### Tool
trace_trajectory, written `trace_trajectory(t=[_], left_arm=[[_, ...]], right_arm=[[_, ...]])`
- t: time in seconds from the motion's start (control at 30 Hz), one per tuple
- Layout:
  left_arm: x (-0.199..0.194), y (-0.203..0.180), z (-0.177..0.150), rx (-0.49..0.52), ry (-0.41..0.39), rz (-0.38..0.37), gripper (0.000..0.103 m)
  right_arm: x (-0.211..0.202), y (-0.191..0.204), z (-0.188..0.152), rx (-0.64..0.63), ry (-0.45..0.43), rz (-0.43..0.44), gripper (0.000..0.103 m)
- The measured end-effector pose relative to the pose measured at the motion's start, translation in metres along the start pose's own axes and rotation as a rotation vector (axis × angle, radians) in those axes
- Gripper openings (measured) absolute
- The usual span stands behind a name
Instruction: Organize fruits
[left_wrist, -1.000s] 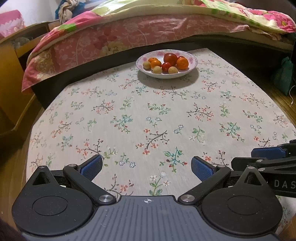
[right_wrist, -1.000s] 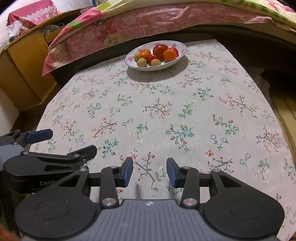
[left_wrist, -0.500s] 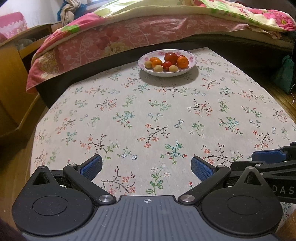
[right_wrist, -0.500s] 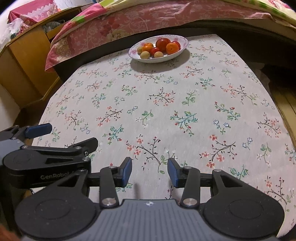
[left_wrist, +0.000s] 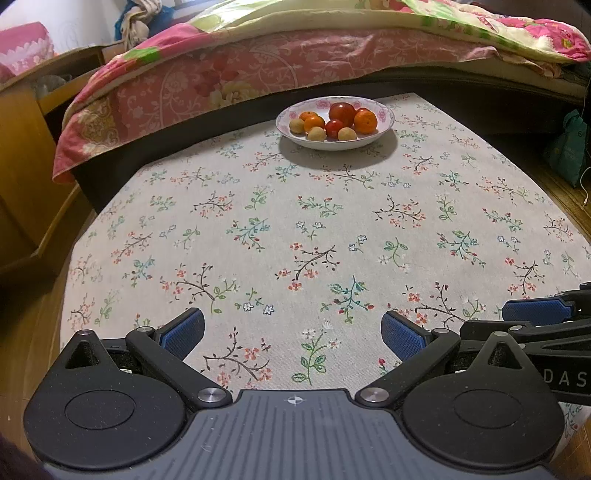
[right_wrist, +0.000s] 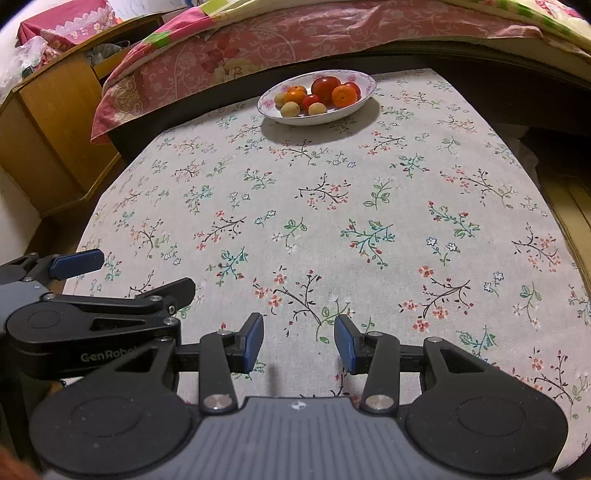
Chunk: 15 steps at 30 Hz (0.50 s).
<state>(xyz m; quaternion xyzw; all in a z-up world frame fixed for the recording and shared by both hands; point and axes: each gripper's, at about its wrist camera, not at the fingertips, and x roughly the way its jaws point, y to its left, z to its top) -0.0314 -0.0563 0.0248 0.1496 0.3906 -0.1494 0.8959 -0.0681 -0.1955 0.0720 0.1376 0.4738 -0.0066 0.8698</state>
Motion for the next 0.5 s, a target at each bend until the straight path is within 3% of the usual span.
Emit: trace_trajectory(t=[0.5], left_arm=[[0.0019,0.0,-0.003,-0.005,0.008,-0.002,0.103]], right_arm=[[0.0011,-0.0002,-0.0004,0.001,0.002,0.0,0.042]])
